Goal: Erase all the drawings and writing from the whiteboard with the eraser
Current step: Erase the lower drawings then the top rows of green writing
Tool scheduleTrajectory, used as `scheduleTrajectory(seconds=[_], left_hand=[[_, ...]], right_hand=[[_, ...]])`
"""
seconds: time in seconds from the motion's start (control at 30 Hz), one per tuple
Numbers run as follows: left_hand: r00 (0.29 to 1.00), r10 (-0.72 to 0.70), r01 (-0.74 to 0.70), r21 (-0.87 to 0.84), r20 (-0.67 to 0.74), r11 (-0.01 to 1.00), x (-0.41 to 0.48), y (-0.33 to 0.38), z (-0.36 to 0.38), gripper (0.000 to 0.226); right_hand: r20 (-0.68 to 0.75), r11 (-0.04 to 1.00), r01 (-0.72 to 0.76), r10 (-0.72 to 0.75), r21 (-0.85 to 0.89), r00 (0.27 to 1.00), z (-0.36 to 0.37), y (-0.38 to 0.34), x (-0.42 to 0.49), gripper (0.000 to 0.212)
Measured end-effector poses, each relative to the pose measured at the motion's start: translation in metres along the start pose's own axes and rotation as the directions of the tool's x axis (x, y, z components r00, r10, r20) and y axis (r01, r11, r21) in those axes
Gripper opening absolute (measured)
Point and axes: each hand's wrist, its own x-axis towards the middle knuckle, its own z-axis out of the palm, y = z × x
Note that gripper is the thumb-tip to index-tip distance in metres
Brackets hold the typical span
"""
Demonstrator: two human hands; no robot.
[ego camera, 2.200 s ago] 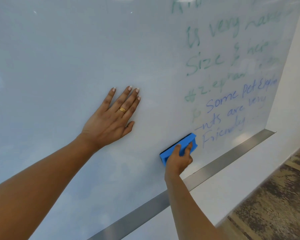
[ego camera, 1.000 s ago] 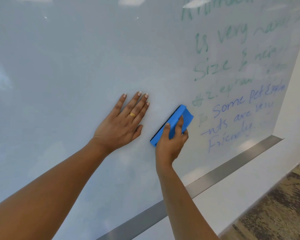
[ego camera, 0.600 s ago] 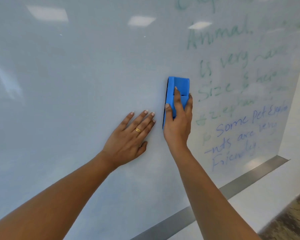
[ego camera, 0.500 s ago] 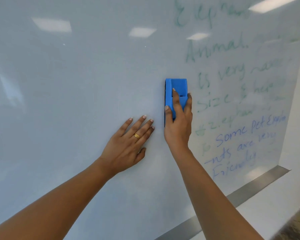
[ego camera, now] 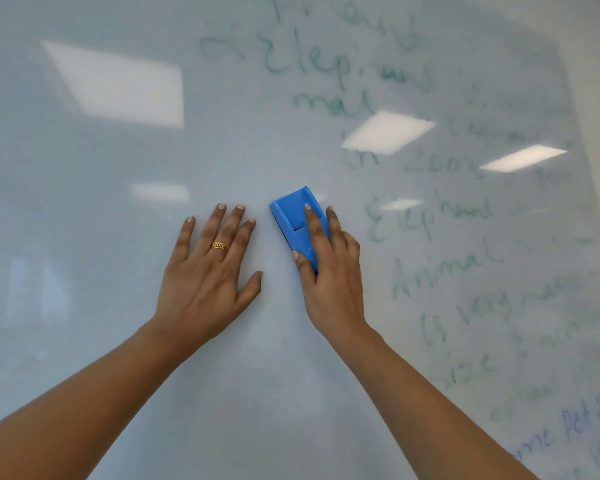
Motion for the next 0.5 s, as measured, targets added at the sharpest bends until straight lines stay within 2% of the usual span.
scheduleTrajectory(seconds=[0.2,0.5], left_hand=[[0.991,-0.109,0.111,0.034,-0.078,0.993,0.048,-0.055,-0.017,0.069],[0.937,-0.303,0.318,0.064,-0.173,0.946,0.088,-0.153,-0.042,0.085]], right_hand=[[-0.079,0.989,0.066,-0.056,0.135,0.995,0.010,-0.050,0.065,0.061],[-0.080,0.941,0.317,-0.309,0.116,0.948,0.033,-0.131,0.141,0.055]])
